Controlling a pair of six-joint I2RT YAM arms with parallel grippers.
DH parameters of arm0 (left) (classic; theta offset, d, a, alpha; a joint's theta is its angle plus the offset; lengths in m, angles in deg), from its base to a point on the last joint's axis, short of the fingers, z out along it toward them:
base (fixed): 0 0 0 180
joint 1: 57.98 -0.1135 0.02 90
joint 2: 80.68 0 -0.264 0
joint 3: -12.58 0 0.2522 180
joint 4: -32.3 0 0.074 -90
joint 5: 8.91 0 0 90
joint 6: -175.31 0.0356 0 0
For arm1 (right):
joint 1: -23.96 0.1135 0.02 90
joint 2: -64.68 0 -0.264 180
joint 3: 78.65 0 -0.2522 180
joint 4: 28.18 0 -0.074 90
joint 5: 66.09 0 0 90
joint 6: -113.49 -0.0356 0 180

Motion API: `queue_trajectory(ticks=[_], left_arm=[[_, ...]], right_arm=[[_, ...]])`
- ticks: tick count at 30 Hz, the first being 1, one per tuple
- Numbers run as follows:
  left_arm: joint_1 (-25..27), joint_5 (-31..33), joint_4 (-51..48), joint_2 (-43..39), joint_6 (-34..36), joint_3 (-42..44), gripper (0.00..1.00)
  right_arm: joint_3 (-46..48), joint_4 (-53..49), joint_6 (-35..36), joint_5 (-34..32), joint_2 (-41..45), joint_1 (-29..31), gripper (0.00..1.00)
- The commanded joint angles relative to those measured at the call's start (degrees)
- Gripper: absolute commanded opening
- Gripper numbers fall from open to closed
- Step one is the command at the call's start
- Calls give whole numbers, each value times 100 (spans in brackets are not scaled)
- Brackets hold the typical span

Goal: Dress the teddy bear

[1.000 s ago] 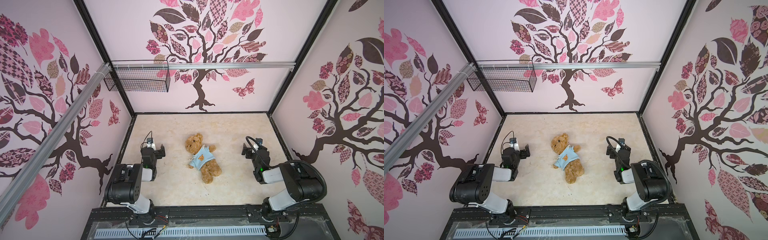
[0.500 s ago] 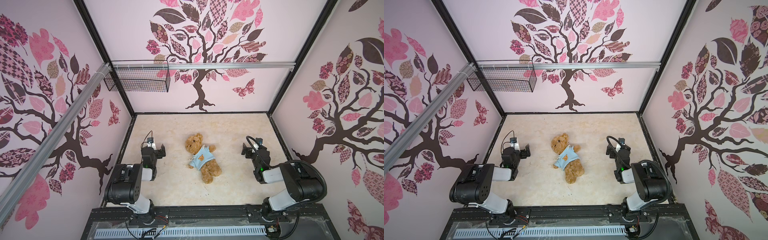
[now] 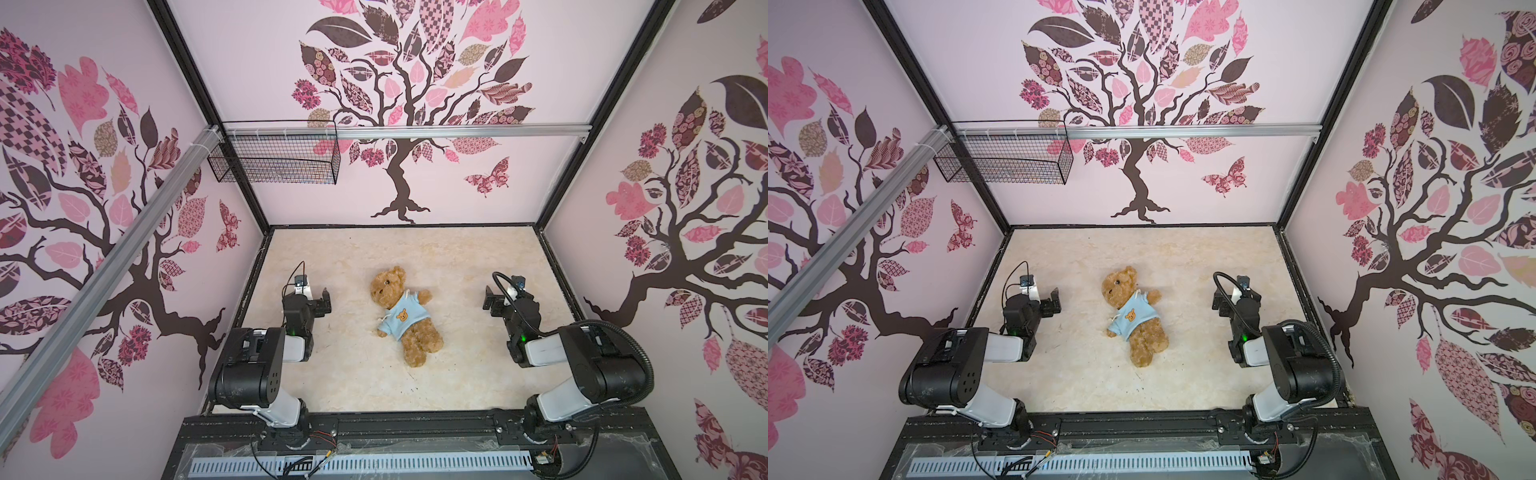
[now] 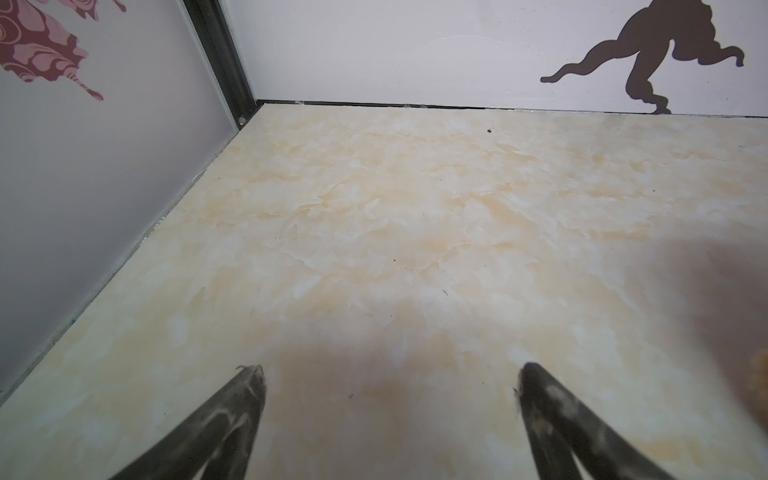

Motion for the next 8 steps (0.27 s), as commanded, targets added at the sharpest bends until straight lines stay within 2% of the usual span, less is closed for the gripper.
queue_trajectory(ticks=[1,8], left_arm=[[-27,-44,-12,-57,25,-172,97],[-27,-41,-17,-61,15,-184,97]], right_arm=[[-89,146,-57,30,-33,-27,100],[-97,113,-68,58,-24,-25,100]])
